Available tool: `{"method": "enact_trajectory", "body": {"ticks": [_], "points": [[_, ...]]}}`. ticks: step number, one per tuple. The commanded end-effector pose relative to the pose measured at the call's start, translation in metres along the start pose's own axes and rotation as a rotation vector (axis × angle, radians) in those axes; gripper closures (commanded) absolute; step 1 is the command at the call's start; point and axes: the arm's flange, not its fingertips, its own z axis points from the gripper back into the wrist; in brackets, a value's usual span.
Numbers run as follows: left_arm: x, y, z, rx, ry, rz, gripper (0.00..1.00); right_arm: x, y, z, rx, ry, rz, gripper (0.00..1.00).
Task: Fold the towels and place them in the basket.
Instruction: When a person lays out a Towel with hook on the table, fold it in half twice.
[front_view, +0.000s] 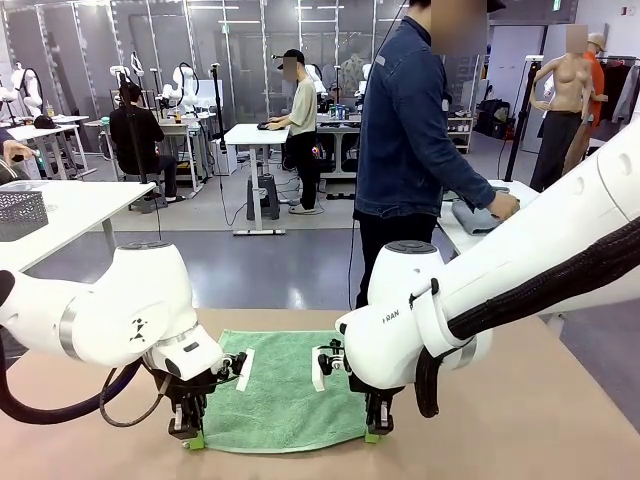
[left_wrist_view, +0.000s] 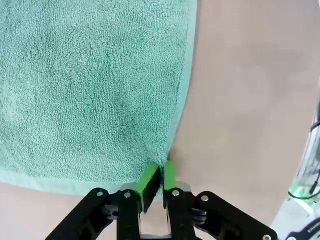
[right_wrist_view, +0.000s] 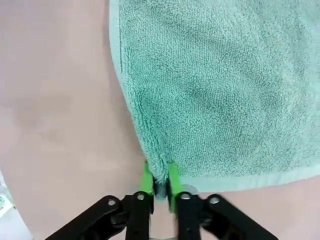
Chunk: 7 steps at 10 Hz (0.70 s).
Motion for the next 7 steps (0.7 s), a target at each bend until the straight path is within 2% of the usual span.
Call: {"method": "enact_trajectory", "body": {"ticks": [1,3,7], "points": [[-0.009,-0.007,0.001,-0.009,-0.022,0.021,1.0,-0.002,0.01,0.006,0.021,-0.001,-0.006,1.0],[-0.01,-0.022,0.015,-0.015,-0.069,0.006,1.0,-0.003,0.024,0.025,0.01,-0.014,0.003,1.0],[-0.011,-0.073,0.049,0.001,-0.106,-0.01,1.0,-0.003,0.07,0.064,-0.039,-0.043,0.032,1.0]]}}
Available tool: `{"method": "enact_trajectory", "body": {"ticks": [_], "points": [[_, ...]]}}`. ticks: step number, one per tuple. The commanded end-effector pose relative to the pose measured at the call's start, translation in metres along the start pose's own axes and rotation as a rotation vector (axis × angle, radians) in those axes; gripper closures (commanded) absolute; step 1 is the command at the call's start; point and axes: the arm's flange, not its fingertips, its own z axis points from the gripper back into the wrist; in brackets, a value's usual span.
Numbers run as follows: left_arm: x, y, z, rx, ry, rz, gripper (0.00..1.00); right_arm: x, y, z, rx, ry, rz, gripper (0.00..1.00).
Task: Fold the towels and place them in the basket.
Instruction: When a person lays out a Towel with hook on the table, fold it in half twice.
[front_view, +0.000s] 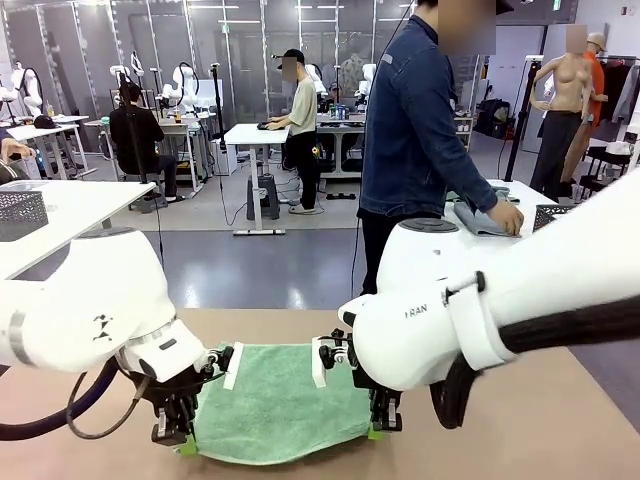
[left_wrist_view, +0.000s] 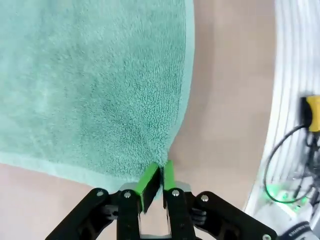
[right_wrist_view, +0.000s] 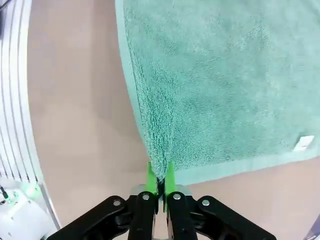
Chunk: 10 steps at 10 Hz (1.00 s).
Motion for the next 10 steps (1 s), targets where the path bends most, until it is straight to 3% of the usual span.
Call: {"method": "enact_trajectory", "body": {"ticks": [1,3,5,8,10], "points": [[-0.002,-0.026,0.013,-0.026,-0.046,-0.015,1.0,-0.003,0.019,0.012,-0.011,-0.016,0.023,1.0],[0.002,-0.037,0.026,0.01,-0.057,-0.023,1.0,-0.003,0.021,0.024,-0.05,-0.042,0.037,1.0],[0.011,-0.021,0.042,0.054,-0.066,0.003,1.0,-0.001,0.009,0.04,-0.111,-0.056,0.037,1.0],[0.033,0.033,0.06,0.112,-0.034,0.042,1.0,0.0,-0.039,0.041,-0.102,-0.07,0.029,1.0],[0.04,0.08,0.059,0.095,-0.001,0.007,1.0,0.003,-0.07,0.032,-0.085,-0.022,0.021,1.0]]}}
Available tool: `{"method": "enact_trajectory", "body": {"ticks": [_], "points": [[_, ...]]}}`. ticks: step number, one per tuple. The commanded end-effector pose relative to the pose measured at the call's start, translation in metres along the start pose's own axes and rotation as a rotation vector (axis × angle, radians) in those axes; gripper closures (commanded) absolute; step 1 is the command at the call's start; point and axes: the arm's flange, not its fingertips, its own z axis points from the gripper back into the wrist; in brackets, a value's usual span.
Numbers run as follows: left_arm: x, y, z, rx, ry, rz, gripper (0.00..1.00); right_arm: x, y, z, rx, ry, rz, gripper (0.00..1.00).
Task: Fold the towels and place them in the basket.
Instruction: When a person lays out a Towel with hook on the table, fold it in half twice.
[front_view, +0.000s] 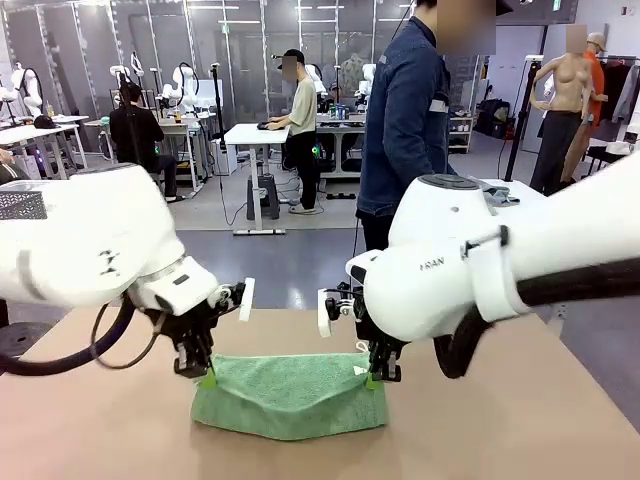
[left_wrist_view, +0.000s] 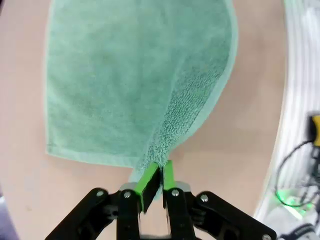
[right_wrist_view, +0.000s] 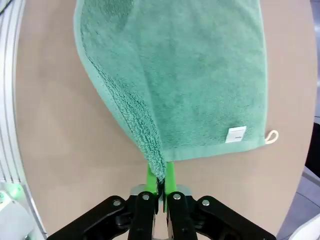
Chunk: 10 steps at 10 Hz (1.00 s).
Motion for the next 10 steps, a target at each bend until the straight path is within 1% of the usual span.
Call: {"method": "enact_trajectory", "body": {"ticks": [1,2,4,6,7,9,10], "points": [[0.012,0.045,-0.017,-0.039,0.05,-0.017,1.0,0.005,-0.033,-0.017,0.028,0.019,0.049,1.0],[0.015,0.059,-0.023,-0.041,0.088,0.002,1.0,0.004,-0.05,-0.023,0.027,0.022,0.045,1.0],[0.017,0.093,-0.027,-0.055,0.089,0.05,1.0,0.001,-0.091,-0.032,0.024,0.01,0.047,1.0],[0.012,0.122,-0.032,-0.069,0.086,0.075,1.0,0.0,-0.135,-0.041,0.06,0.015,0.063,1.0],[0.011,0.135,-0.036,-0.093,0.087,0.096,1.0,-0.001,-0.144,-0.046,0.086,0.038,0.067,1.0],[0.009,0.15,-0.047,-0.114,0.142,0.137,1.0,-0.004,-0.163,-0.054,0.137,0.037,0.072,1.0],[0.008,0.156,-0.053,-0.127,0.144,0.154,1.0,-0.005,-0.169,-0.059,0.154,0.038,0.071,1.0]]}}
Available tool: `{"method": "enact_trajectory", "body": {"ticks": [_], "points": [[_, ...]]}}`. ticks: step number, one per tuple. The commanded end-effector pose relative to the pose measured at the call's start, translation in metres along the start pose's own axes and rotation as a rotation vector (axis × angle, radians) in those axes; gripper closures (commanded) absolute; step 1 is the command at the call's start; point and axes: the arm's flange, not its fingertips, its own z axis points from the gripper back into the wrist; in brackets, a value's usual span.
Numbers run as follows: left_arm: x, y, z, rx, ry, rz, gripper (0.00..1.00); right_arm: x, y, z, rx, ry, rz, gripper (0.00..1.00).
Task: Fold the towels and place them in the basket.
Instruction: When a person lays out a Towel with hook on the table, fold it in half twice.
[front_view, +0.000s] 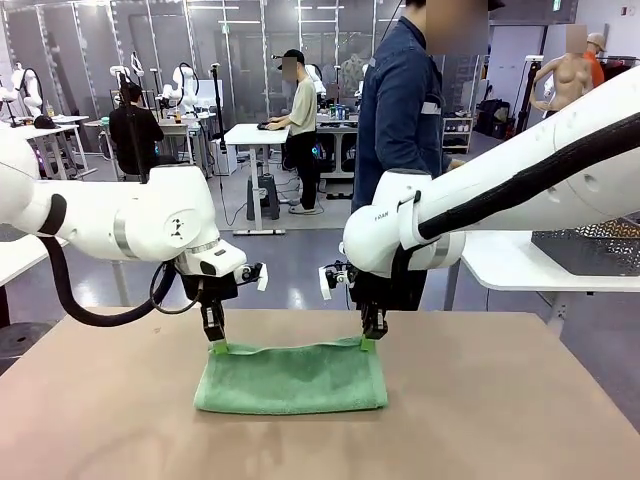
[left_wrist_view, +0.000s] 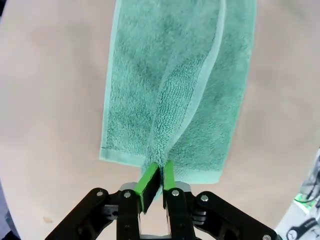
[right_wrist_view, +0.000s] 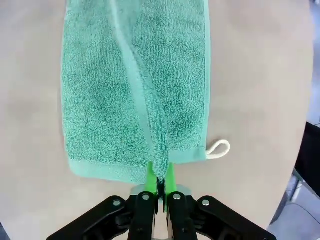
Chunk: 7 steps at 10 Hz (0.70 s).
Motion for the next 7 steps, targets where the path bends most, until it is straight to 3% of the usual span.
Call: {"method": "enact_trajectory", "body": {"ticks": [1,5,6,7], "points": [[0.01,0.014,-0.002,-0.038,0.04,0.034,1.0,0.0,-0.016,-0.003,0.038,0.012,0.03,1.0],[0.012,0.023,-0.006,-0.03,0.058,0.034,1.0,0.0,-0.026,-0.007,0.039,0.051,0.013,1.0],[0.011,0.024,-0.006,-0.03,0.057,0.04,1.0,0.0,-0.026,-0.008,0.035,0.045,0.018,0.88],[0.01,0.026,-0.007,-0.031,0.059,0.047,0.76,0.002,-0.026,-0.008,0.027,0.048,0.022,0.65]]}}
